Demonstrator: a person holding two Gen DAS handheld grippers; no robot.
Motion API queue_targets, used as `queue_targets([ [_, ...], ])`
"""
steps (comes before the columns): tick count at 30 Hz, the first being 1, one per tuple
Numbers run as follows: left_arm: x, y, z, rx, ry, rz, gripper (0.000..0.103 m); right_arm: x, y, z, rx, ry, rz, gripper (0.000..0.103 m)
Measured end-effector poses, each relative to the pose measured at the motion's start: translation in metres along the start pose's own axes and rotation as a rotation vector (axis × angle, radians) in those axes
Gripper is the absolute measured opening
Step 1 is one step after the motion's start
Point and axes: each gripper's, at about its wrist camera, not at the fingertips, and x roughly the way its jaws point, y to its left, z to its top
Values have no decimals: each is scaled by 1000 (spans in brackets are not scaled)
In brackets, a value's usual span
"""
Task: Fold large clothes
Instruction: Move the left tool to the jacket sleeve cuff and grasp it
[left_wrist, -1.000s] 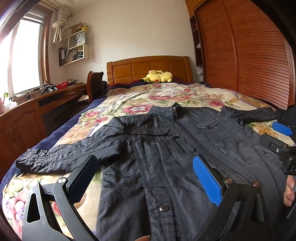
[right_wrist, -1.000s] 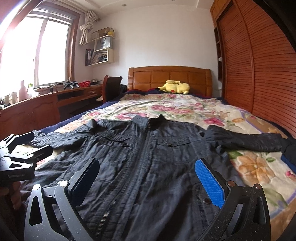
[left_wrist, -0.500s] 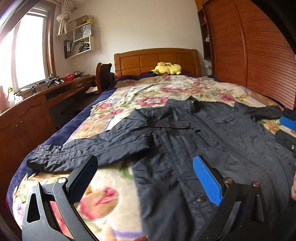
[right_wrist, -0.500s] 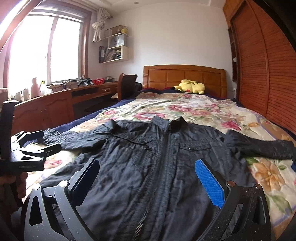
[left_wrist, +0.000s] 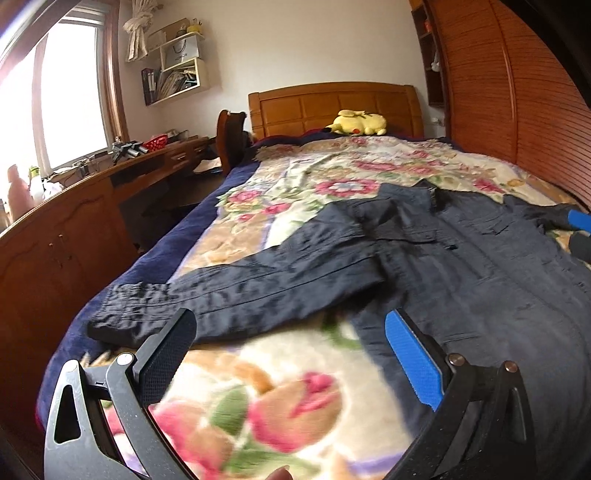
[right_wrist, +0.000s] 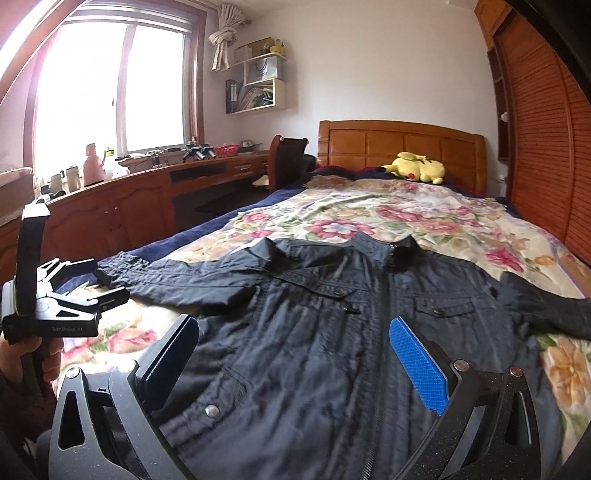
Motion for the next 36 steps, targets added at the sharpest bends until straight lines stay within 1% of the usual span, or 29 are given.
queue_targets([
  [5,15,37,-6,-35,48,1,103,19,7,13,5,23,40,103],
  [9,24,62,-7,-49,74,27,98,35,17,18,-11,44,66,103],
  [12,35,88,-8,-68,96,59,92,40,20,14,-29,57,82,103],
  [18,60,134,-12,-115,165,114,86,58,18,4,-51,114,118,103],
  [24,82,174,-18,-172,209,188,85,61,10,2,-42,154,152,103],
  [26,89,188,-22,-208,222,211,85,61,12,6,-48,159,152,103],
  [28,94,202,-25,-243,228,236,85,63,22,7,-57,160,147,103],
  [31,102,218,-31,-282,246,260,85,69,25,6,-67,161,142,103],
  [34,110,226,-38,-291,274,274,84,73,26,3,-69,168,141,103],
  [36,112,227,-41,-299,287,265,76,74,26,2,-68,176,144,103],
])
